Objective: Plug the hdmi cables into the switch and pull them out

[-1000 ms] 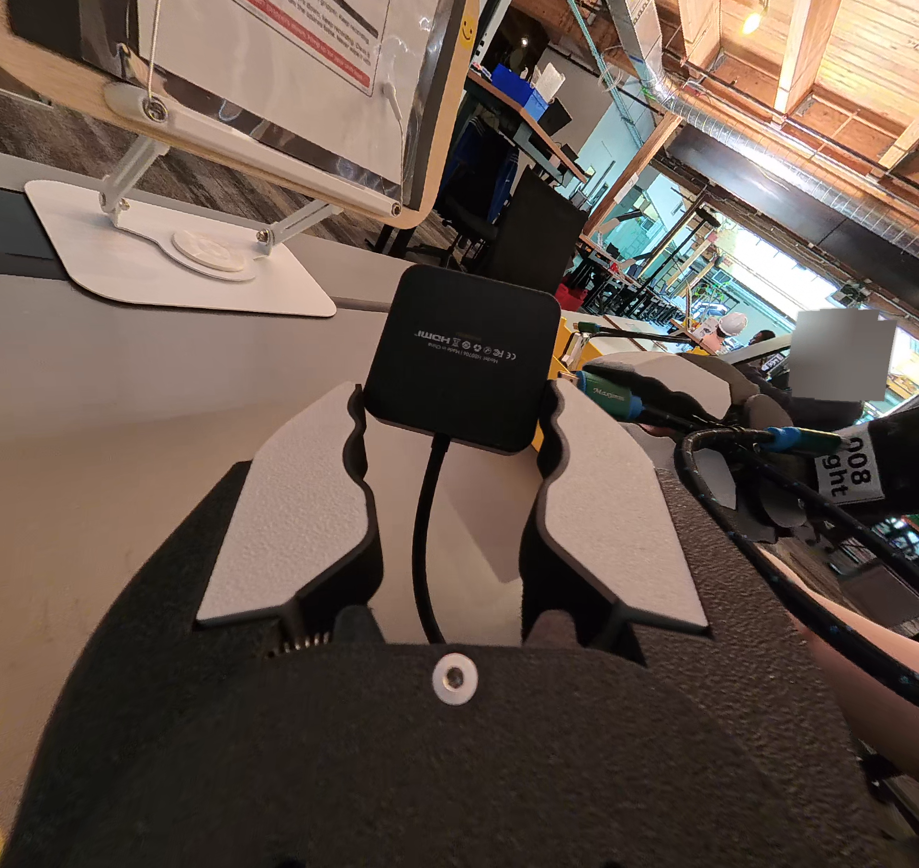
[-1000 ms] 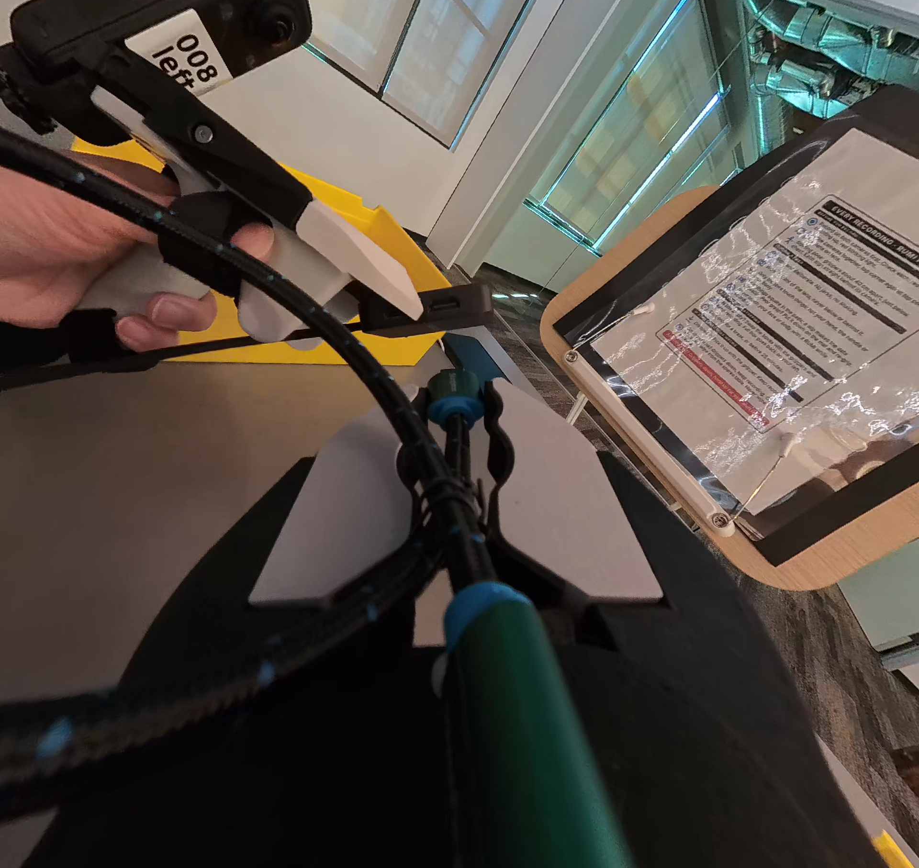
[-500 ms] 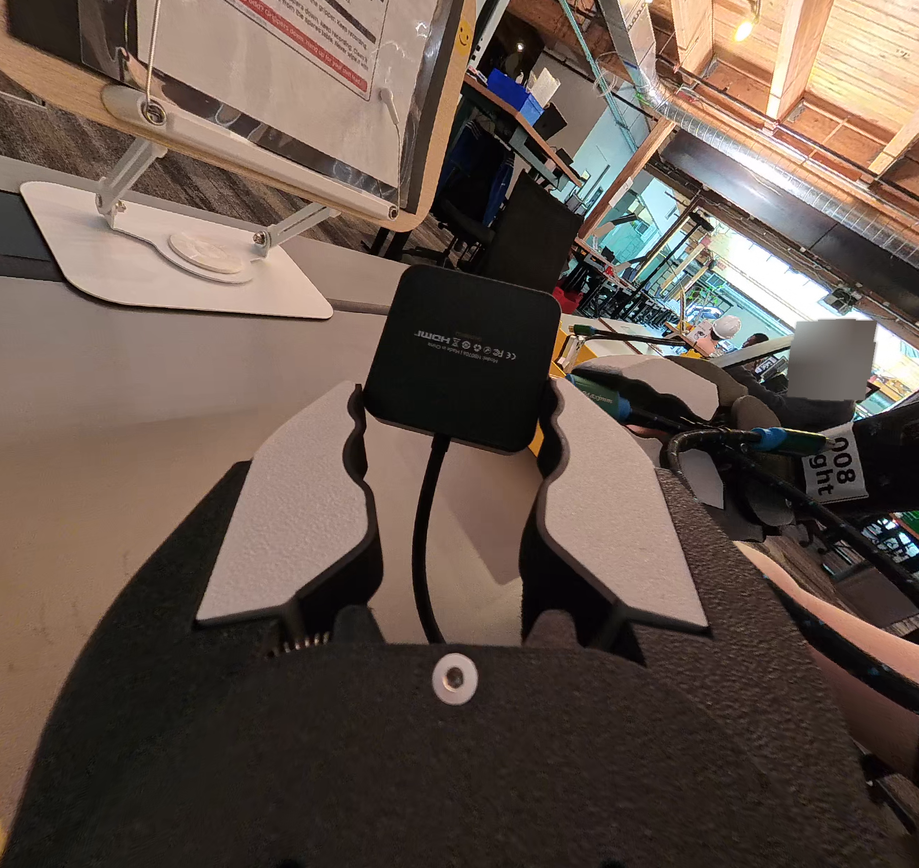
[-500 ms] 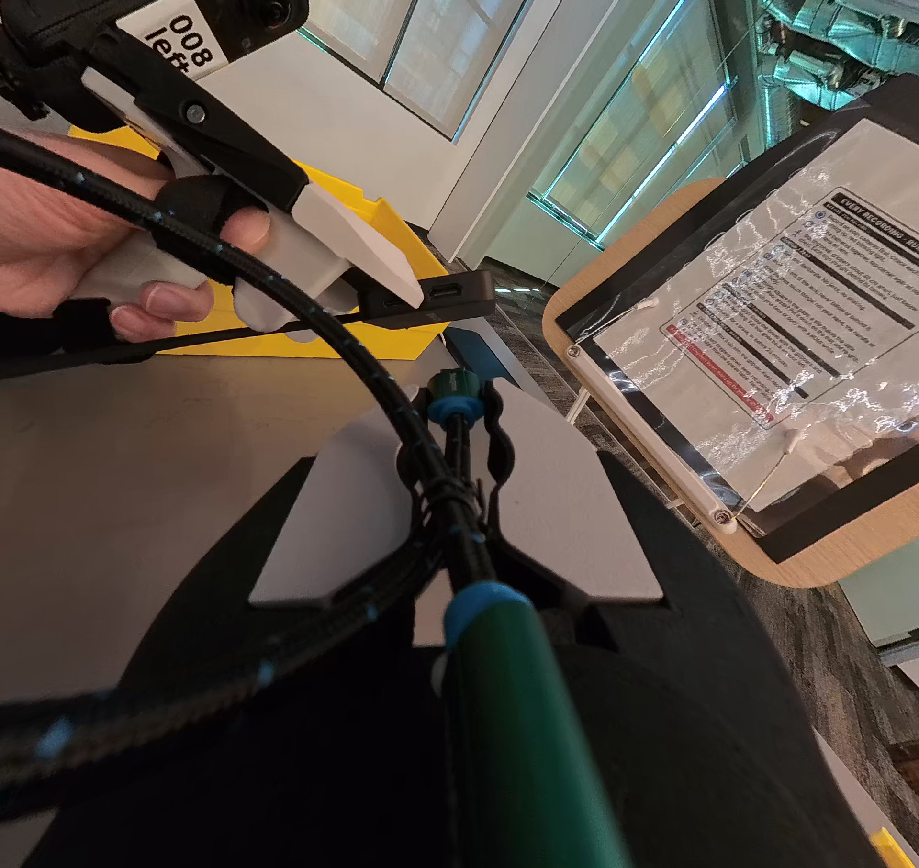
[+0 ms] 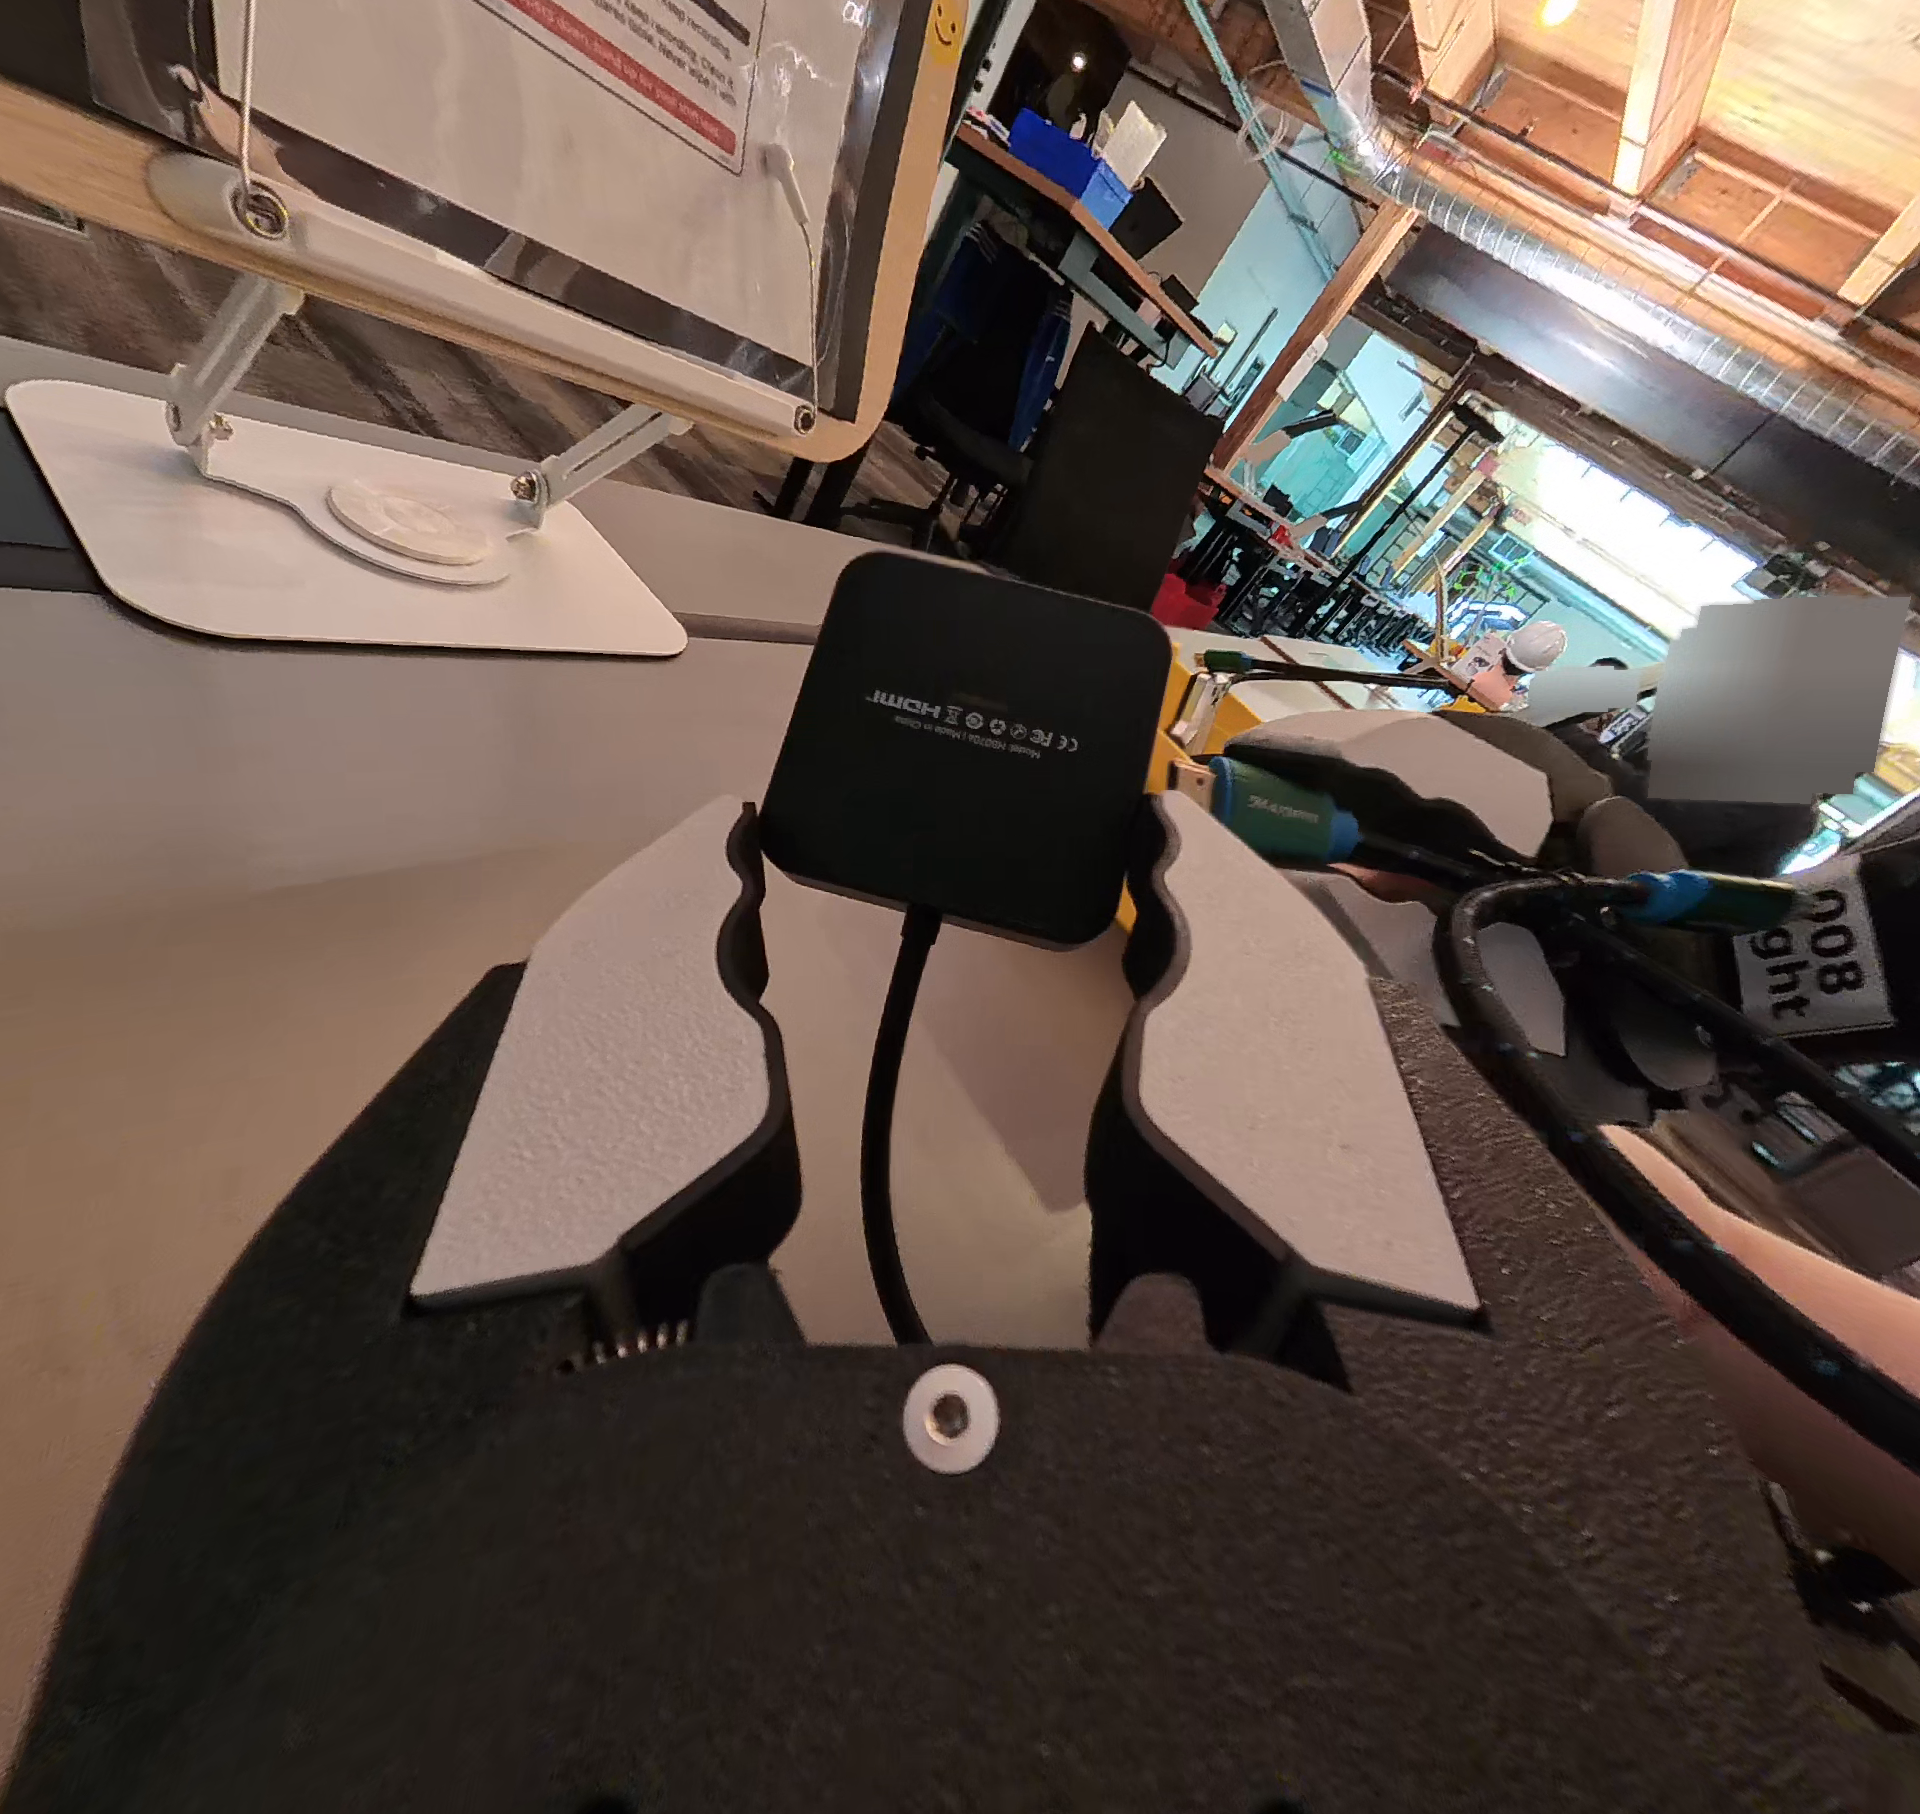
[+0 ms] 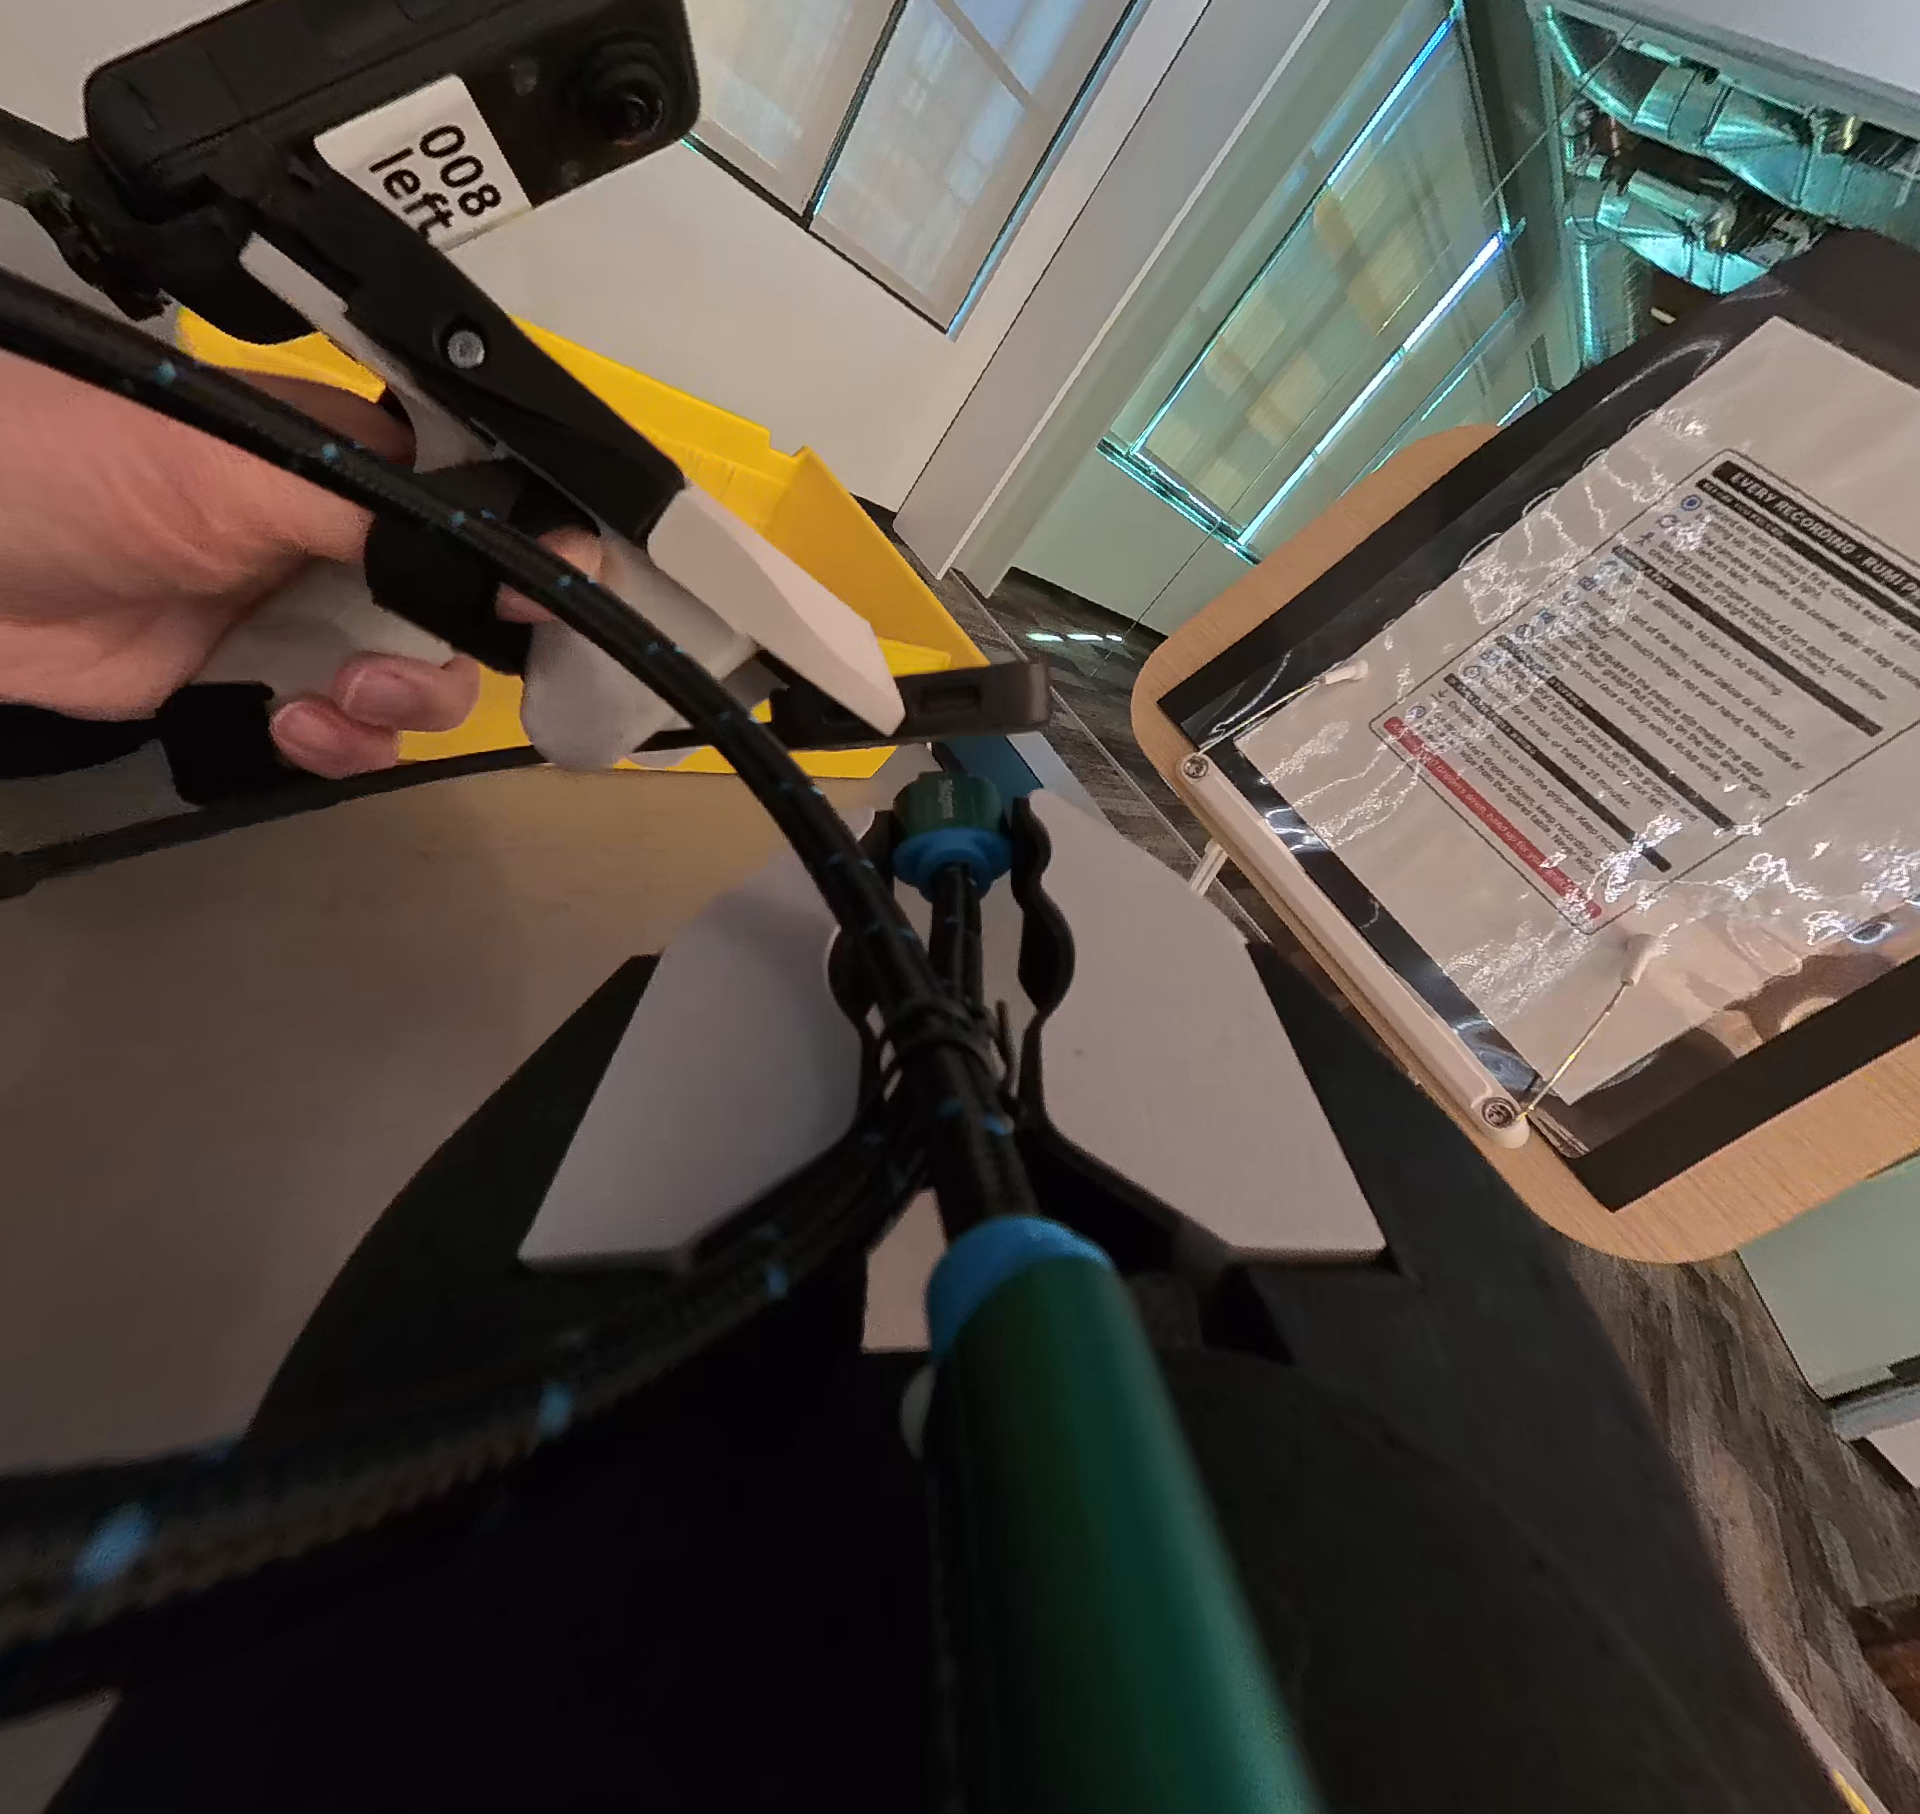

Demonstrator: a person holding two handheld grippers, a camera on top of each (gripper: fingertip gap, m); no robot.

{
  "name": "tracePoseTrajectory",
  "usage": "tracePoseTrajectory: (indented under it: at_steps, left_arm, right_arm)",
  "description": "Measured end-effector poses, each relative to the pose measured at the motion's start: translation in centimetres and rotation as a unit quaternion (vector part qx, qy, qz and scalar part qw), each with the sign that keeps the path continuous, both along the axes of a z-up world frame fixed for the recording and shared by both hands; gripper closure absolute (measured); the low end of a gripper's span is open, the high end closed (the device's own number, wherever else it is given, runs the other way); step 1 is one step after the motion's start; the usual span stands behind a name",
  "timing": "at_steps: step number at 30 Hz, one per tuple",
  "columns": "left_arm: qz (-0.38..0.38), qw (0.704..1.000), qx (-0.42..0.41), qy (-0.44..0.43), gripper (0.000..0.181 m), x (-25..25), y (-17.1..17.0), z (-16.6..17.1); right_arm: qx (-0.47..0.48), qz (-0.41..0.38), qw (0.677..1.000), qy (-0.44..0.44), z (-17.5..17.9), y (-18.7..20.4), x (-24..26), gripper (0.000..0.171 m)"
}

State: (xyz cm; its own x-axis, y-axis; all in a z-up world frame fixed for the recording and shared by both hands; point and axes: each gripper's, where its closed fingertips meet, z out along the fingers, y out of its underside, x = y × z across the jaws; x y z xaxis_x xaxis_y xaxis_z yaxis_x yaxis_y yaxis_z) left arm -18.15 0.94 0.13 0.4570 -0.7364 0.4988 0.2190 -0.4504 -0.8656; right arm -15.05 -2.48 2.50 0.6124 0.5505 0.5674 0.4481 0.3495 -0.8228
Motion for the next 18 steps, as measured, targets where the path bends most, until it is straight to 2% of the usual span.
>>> tracePoseTrajectory:
  at_steps: [18]
  left_arm:
    - [-0.009,1.0,0.004,0.021,0.114,1.2,-0.5,-0.6]
  right_arm:
    - [0.003,0.007,1.0,0.008,0.2,-0.1,0.0,0.148]
